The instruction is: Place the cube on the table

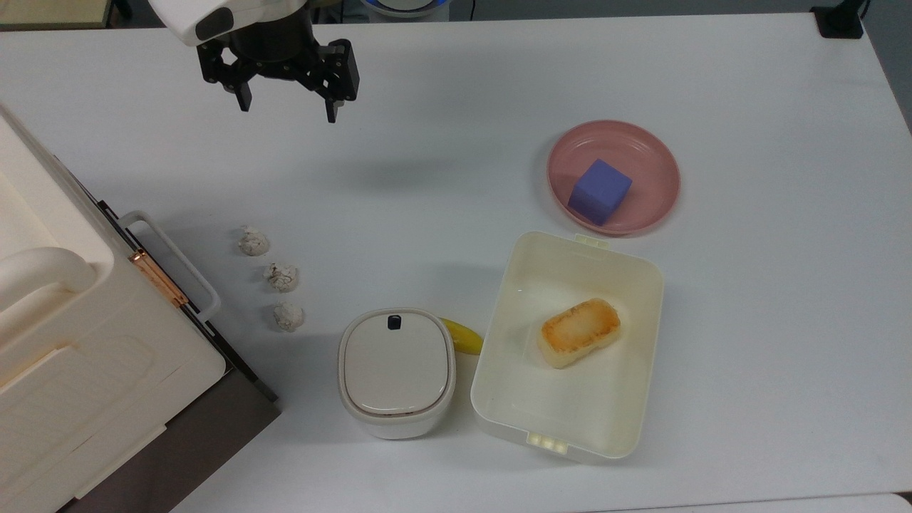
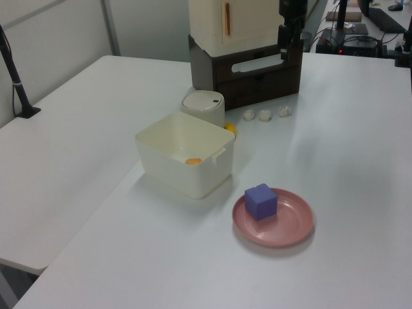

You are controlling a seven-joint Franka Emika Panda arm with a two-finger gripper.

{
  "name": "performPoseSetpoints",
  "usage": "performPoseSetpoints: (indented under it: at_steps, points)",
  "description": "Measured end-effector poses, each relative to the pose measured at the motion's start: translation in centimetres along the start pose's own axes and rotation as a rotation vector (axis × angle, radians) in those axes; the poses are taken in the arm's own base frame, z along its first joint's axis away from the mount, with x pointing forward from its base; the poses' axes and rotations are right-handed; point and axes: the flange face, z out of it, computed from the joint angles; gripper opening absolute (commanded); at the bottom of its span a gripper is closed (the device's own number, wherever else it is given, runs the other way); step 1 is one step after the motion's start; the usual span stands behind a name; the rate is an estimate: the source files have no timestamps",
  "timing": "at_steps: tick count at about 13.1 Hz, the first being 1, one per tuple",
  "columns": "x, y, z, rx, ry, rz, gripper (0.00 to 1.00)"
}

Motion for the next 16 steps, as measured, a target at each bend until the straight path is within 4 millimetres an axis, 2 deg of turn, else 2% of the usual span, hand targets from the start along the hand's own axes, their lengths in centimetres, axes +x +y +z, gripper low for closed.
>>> performPoseSetpoints:
  at_steps: [4, 16]
  points:
    - [-0.4, 0.7, -0.2, 0.000, -0.025, 0.012, 1.00]
    - [-1.0, 0.9, -1.1, 0.006, -0.033, 0.017, 1.00]
